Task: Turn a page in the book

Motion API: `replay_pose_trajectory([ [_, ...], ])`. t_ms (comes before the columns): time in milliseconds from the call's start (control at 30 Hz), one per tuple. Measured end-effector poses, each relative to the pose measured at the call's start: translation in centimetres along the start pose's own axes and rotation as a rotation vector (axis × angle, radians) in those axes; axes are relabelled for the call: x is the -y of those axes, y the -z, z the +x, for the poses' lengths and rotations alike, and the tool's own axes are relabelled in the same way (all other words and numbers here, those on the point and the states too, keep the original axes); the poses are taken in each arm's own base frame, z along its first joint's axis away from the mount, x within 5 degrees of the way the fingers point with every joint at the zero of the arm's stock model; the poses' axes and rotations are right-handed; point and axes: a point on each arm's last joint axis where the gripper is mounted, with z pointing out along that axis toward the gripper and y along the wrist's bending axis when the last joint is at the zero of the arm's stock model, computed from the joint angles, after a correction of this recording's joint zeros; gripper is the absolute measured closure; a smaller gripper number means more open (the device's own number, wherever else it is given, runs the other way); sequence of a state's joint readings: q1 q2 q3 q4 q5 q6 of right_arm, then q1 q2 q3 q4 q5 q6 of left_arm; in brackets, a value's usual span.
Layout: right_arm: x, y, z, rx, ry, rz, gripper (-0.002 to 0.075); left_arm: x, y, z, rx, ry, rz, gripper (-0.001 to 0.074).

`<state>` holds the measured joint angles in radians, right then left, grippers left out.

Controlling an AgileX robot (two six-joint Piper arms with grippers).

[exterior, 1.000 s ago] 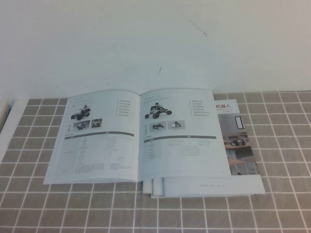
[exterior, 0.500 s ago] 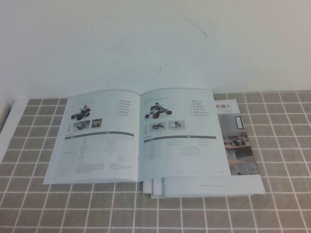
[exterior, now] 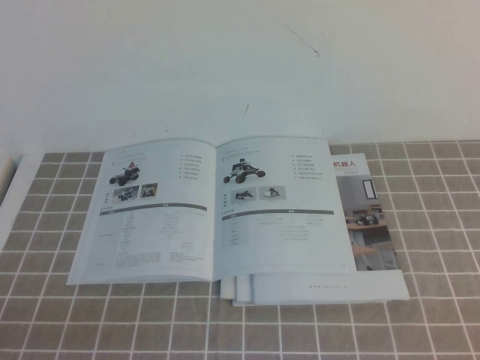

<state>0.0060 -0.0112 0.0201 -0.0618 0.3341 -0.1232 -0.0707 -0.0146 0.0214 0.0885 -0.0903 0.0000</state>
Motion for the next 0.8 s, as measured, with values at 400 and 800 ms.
replay_pose_trajectory([
  [400,0.1,0.0,0.0,0.012,0.020,0.009,0.0728,0.0,0.3,-2.2,0.239,0.013,0.002,0.0738],
  [800,0.4,-0.1,-0.3,0.046,0.101,0.045,0.0728,0.0,0.3,-2.2,0.249,0.024,0.003,0.0738],
])
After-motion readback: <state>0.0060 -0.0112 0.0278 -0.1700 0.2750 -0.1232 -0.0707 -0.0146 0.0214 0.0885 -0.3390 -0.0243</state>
